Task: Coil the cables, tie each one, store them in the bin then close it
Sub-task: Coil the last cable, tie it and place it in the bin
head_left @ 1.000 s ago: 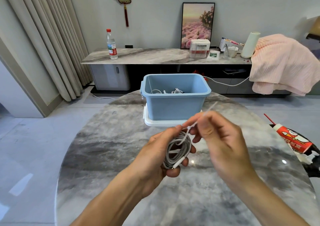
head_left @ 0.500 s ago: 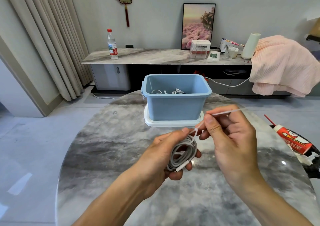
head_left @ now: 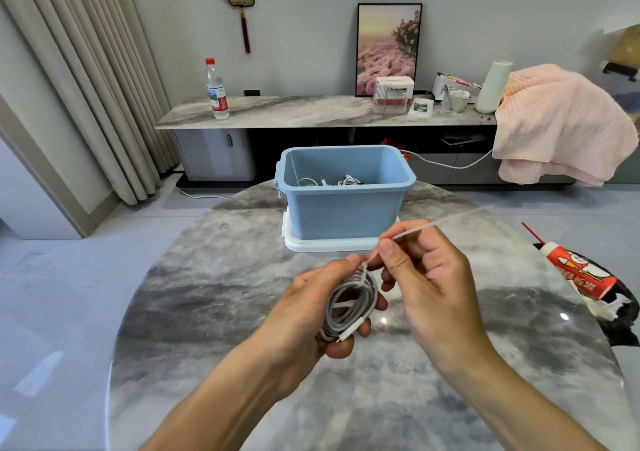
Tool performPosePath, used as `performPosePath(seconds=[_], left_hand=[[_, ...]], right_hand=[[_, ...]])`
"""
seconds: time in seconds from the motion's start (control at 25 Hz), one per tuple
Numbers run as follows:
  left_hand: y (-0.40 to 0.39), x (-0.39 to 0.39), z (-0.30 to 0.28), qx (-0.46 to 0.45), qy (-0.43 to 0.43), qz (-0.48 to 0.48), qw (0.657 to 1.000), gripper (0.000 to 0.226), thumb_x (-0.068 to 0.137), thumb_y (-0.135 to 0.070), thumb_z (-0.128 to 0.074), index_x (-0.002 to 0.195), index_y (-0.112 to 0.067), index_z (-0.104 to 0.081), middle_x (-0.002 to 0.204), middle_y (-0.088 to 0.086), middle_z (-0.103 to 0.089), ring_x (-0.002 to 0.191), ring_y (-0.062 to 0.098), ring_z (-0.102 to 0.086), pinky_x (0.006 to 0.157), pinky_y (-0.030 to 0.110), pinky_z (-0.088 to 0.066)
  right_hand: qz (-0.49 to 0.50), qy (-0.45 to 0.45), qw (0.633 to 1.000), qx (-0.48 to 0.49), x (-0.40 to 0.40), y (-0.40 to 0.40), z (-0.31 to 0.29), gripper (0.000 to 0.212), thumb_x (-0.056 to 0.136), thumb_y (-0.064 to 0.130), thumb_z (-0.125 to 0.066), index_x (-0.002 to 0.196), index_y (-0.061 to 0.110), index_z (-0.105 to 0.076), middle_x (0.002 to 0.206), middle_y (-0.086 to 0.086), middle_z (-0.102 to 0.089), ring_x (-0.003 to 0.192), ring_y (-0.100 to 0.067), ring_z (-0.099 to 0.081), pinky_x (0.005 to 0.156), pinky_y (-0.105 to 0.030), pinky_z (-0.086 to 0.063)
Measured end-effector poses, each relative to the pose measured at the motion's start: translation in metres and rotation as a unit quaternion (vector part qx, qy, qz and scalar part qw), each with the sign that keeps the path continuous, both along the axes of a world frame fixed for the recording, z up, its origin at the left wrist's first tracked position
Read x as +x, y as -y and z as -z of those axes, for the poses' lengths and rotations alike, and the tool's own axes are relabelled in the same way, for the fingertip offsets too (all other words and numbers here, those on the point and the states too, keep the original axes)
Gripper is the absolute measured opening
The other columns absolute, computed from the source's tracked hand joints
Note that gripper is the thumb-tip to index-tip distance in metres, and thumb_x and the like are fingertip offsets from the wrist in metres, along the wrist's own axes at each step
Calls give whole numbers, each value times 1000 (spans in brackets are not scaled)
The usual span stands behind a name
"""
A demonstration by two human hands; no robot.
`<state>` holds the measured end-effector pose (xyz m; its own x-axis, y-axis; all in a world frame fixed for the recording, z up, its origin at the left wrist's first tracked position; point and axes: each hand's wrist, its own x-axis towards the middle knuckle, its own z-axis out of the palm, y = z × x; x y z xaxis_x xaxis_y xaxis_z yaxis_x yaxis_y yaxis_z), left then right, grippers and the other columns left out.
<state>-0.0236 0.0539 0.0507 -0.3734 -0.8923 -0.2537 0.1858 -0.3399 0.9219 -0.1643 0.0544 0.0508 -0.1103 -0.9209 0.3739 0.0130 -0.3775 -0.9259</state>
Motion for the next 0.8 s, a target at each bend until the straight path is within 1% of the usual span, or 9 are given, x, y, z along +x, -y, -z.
performPosePath(seconds=[0.12, 0.16, 0.28, 0.36, 0.48, 0.6, 0.68, 0.76, 0.8], left_hand=[[0, -2, 1, -16, 2, 28, 999, 43, 82, -48, -59, 92, -9, -73, 85, 16, -68, 58, 22, -52, 42, 20, -23], [-1, -2, 1, -21, 3, 37, 999, 43, 82, -49, -59, 91, -9, -72, 85, 16, -68, 59, 22, -52, 42, 20, -24], [-3, -3, 0, -28, -5, 45, 999, 42, 85, -50, -58, 91, -12, -72, 87, 16, -68, 60, 21, -54, 41, 20, -28], [-3, -1, 1, -32, -8, 32, 999, 45, 84, -52, -58, 102, -12, -72, 89, 16, -68, 63, 21, -56, 43, 21, -31], [-3, -1, -2, -48, -15, 27, 998, 42, 82, -52, -58, 117, -32, -69, 92, 16, -68, 64, 22, -56, 44, 22, -31], [-6, -4, -3, -66, -11, 31, 997, 38, 83, -47, -59, 118, -36, -69, 89, 16, -69, 63, 22, -55, 43, 21, -28], [-6, -6, -2, -64, 3, -6, 998, 31, 82, -42, -64, 110, -34, -73, 86, 16, -71, 60, 21, -55, 43, 20, -25], [-2, -4, 0, -48, 14, -72, 996, 27, 77, -39, -70, 102, -28, -76, 86, 17, -73, 55, 19, -55, 43, 20, -23], [0, -4, 1, -42, 17, -102, 994, 26, 76, -37, -72, 99, -25, -76, 87, 19, -73, 53, 19, -54, 43, 20, -23]], right_hand=[[3, 38, 999, 35, -4, 1, -2, 8, 99, 3, -52, 92, 7, -55, 66, -9, -62, 52, -16, -50, 41, -30, -46], [1, 50, 998, 49, -4, 2, -1, 8, 99, 4, -51, 92, 6, -54, 65, -8, -61, 50, -17, -48, 39, -31, -43], [-2, 77, 993, 94, -3, 6, 1, 10, 100, 7, -52, 90, 6, -53, 63, -9, -58, 46, -17, -45, 38, -28, -40], [1, 98, 989, 113, -2, 8, 1, 10, 99, 9, -53, 89, 6, -53, 63, -9, -59, 48, -17, -46, 39, -28, -40], [10, 117, 986, 122, -2, 8, 2, 8, 99, 10, -53, 93, 6, -53, 64, -9, -59, 51, -17, -48, 40, -27, -40], [14, 131, 981, 142, -2, 7, 2, 9, 100, 10, -52, 92, 7, -54, 60, -8, -54, 46, -16, -44, 38, -24, -36], [24, 112, 985, 128, -4, 7, 1, 10, 99, 10, -55, 89, 7, -55, 60, -9, -57, 45, -17, -46, 39, -27, -40], [50, 32, 995, 80, -6, 7, -1, 10, 96, 10, -60, 86, 7, -58, 66, -8, -67, 51, -15, -54, 46, -29, -47], [63, -4, 996, 57, -6, 7, -3, 9, 94, 9, -63, 86, 7, -60, 71, -7, -70, 55, -13, -57, 49, -26, -49]])
